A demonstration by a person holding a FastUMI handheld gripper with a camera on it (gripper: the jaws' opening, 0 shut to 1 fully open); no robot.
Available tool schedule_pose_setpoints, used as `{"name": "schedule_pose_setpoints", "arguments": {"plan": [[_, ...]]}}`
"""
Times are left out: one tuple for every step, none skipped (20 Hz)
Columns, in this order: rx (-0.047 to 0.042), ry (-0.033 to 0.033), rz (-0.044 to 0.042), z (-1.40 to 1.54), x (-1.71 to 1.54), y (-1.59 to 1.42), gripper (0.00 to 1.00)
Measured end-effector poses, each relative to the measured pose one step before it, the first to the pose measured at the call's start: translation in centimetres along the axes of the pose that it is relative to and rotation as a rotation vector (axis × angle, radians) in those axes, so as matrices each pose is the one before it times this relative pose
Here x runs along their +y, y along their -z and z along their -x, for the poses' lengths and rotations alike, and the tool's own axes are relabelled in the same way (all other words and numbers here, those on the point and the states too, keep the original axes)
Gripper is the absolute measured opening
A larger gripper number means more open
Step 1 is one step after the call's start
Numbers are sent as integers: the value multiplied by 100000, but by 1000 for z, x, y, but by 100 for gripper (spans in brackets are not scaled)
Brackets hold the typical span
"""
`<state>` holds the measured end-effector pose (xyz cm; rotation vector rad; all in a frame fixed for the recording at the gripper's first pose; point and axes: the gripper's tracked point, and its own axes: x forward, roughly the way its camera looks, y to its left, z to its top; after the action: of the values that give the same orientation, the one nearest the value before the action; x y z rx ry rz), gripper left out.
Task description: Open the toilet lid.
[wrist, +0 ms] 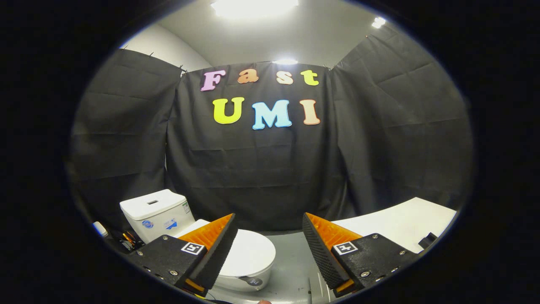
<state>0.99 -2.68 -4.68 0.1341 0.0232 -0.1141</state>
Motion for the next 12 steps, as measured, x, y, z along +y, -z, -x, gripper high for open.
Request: {"name": "schedule_pose_setpoints", "arguments": {"plan": [[1041, -192, -1792, -132, 57, 538, 95], [855, -978, -2156, -176, 227, 414, 95], [674, -1325, -2715, -47, 430, 508, 95], [1082, -1197, -2190, -209, 420, 560, 94], [1549, -650, -1521, -412, 281, 930, 94], [1810, -245, -786, -197, 133, 766, 94], [1910, -14, -698, -187, 163, 779, 94], [1589, -21, -1182, -354, 166, 722, 94], [1723, -524, -1754, -127, 351, 765, 95], [1967, -1038, -2593, -288, 459, 879, 95], [1817, -1428, -3366, -345, 503, 953, 96], [2180, -1228, -4184, -355, 417, 900, 96]]}}
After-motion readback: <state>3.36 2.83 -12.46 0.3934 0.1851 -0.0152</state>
